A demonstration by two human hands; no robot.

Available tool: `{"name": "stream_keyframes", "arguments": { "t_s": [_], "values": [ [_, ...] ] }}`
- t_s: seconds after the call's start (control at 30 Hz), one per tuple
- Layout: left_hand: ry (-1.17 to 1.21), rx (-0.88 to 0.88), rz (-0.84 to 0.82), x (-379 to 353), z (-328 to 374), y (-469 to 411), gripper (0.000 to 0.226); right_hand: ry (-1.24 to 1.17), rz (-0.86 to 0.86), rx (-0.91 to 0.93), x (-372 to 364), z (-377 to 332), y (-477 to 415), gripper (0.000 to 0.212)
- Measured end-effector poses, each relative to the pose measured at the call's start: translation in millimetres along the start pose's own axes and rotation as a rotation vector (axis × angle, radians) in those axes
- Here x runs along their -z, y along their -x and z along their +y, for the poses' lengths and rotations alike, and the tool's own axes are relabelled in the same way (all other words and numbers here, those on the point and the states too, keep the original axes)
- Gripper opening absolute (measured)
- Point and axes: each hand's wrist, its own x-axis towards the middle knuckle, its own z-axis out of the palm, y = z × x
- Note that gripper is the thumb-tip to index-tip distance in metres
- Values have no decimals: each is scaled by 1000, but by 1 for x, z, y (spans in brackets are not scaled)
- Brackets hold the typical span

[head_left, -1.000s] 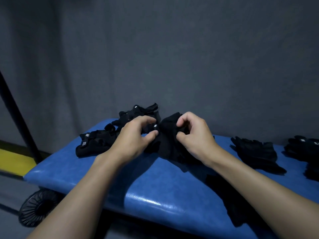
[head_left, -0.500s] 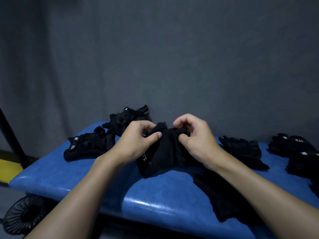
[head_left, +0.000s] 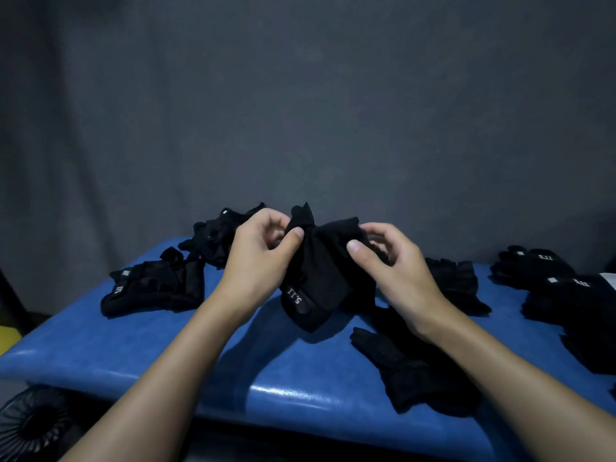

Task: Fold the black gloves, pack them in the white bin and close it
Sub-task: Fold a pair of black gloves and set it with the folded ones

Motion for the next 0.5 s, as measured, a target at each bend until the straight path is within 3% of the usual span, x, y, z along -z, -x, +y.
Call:
{"name": "stream_keyframes", "arguments": {
  "t_s": [0.13, 0.3, 0.5],
  "values": [
    [73, 88, 29, -15, 2, 6, 14, 6, 46, 13, 16, 5, 13, 25],
    [164, 210, -190, -30, 2, 16, 49, -76, 188, 13, 36, 7, 19, 31],
    [196, 255, -267, -53, 11, 30, 11, -198, 256, -104, 53, 6, 35, 45]
  ]
}}
